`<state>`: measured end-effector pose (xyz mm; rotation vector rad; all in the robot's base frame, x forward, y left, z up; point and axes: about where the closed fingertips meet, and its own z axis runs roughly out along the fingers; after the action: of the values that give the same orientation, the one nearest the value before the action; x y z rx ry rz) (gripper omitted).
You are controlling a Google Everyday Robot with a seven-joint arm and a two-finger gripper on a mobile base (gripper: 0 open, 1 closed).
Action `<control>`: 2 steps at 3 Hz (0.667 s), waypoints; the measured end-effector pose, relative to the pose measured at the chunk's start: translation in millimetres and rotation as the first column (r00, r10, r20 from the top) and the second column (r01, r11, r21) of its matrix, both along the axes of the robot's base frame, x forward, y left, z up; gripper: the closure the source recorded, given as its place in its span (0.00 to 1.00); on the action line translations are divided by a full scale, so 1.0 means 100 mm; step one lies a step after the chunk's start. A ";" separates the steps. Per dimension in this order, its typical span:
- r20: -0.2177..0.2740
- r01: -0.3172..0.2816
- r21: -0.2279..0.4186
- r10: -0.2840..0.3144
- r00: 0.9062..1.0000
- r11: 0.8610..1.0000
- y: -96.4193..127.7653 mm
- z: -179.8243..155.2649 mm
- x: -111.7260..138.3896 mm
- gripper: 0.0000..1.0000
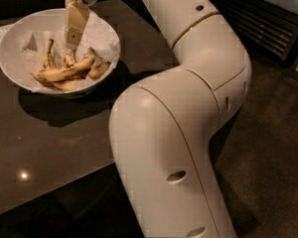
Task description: Pick banana from white bowl
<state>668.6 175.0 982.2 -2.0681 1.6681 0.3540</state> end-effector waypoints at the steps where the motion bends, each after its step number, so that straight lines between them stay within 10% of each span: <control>1: -0.065 0.052 0.004 -0.052 0.997 0.999 0.05 -0.08 -0.08 0.20; 2: -0.093 0.062 -0.060 -0.067 0.993 0.996 0.11 -0.22 -0.19 0.20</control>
Offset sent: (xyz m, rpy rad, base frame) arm -0.0532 -0.0001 -0.0412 -0.1958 0.1656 -0.0648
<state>649.5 185.7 960.0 -2.0613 1.8161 0.3935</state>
